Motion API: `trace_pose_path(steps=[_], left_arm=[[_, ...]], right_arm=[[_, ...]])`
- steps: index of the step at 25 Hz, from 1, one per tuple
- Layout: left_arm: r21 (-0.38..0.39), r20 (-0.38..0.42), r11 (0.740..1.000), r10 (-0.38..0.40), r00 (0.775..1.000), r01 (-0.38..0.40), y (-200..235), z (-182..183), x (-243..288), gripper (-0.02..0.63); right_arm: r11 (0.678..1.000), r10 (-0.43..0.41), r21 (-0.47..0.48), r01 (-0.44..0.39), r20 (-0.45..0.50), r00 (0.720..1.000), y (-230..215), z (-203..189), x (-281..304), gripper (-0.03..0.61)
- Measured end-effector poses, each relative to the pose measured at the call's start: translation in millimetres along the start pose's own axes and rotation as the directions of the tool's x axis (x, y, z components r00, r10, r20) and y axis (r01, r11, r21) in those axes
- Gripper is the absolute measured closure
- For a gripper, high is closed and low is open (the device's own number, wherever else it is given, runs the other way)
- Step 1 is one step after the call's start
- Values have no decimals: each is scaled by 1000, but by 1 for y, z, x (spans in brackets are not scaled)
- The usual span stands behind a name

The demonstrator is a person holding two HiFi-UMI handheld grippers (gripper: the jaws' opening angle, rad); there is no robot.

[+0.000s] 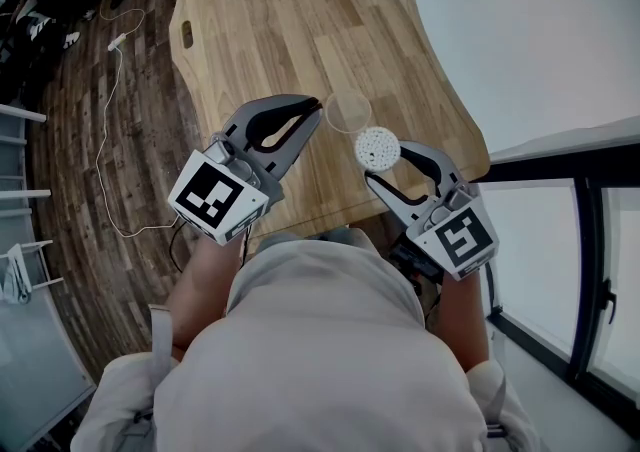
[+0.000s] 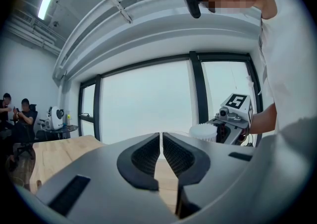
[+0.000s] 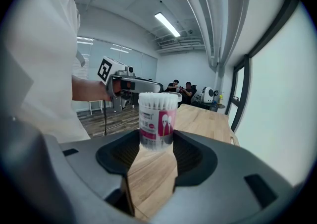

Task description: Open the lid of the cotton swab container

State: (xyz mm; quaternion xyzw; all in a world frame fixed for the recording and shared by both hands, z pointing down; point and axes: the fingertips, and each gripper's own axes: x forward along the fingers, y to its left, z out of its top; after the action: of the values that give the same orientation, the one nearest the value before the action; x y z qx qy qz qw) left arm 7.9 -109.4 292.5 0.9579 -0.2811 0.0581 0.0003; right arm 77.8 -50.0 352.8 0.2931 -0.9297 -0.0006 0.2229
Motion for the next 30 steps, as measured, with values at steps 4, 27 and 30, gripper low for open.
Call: trace_pose_path(steps=[4,27,30], left_arm=[[-7,-1,1000,4,1000,-4,1,1,3,589],[-53,-7,999,-7,1000,7,1,-12,15,600],[-58,-11,998,-1,1000,0,2,-14,17,600]], right_arm=[[999,-19,27,19,5,1000,-11,-4,-5,353],[986,-122,122,112,76,990,-66,-17,-15,353],[985,-127,127,116,76,989,-72,-18,-17,353]])
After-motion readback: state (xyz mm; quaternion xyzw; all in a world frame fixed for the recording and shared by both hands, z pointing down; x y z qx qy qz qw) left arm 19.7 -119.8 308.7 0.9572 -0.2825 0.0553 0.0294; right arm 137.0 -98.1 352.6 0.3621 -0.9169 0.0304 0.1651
